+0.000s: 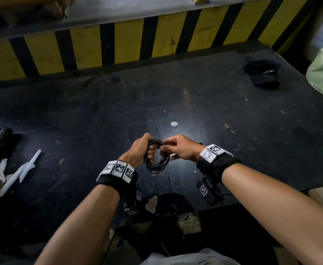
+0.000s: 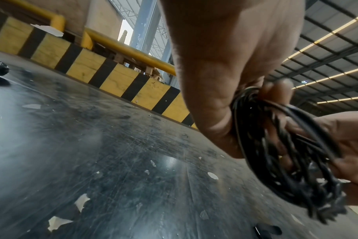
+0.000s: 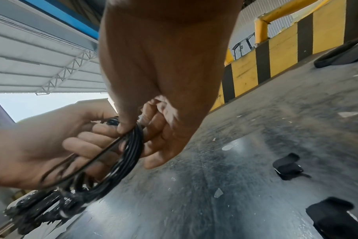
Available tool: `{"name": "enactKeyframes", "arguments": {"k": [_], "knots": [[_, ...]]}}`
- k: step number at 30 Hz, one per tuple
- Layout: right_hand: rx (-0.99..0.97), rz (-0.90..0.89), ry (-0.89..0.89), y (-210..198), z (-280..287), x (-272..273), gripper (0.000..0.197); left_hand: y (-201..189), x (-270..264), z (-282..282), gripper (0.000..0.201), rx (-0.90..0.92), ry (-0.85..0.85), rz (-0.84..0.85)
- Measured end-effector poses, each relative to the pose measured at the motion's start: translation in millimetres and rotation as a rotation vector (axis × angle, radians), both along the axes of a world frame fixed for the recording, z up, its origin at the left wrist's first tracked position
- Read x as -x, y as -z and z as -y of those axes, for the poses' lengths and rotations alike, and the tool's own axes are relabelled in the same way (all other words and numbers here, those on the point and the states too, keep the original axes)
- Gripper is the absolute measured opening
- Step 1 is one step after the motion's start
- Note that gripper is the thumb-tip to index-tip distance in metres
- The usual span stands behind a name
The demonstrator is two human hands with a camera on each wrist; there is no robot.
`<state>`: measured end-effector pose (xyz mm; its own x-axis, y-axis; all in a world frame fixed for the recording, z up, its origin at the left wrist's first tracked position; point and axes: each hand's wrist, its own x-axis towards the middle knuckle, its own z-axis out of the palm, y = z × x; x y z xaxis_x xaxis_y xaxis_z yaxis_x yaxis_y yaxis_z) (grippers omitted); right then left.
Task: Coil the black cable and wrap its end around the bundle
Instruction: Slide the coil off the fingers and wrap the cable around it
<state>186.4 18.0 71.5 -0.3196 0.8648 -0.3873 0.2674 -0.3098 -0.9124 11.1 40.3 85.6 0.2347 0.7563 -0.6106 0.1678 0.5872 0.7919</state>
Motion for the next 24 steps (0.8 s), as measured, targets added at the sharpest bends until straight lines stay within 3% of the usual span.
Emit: {"name": "enactKeyframes", "arguments": {"k": [3,7,9,12,16,19,24], "knots": [[-0.058,0.114,-0.024,2.4,0.4,-10.2,0.023,9.1,-6.5,5.2,0.038,-0.063,-0.003,-0.125],[-0.189,0.375,-0.096,2.4,-1.7,-24.7,0.017,18.5,-11.0,15.6,0.048,-0.116,0.162,-0.266],[-0.299,0.551,-0.185,-1.8,-0.6,-29.0,0.016,17.5,-17.7,22.3,0.039,-0.227,0.219,-0.355],[-0.351,0.666,-0.254,-4.6,0.6,-36.8,0.013,13.0,-28.3,27.9,0.035,-0.39,0.268,-0.444],[-0.339,0.71,-0.25,-5.8,1.5,-52.7,0.013,5.3,-37.8,33.9,0.027,-0.46,0.489,-0.58],[-0.328,0.681,-0.236,-4.0,5.9,-59.1,0.015,11.2,-49.7,33.0,0.027,-0.541,0.563,-0.675],[-0.169,0.608,-0.245,5.8,19.9,-60.4,0.02,22.7,-73.6,33.7,0.022,-0.482,0.432,-0.618]]}}
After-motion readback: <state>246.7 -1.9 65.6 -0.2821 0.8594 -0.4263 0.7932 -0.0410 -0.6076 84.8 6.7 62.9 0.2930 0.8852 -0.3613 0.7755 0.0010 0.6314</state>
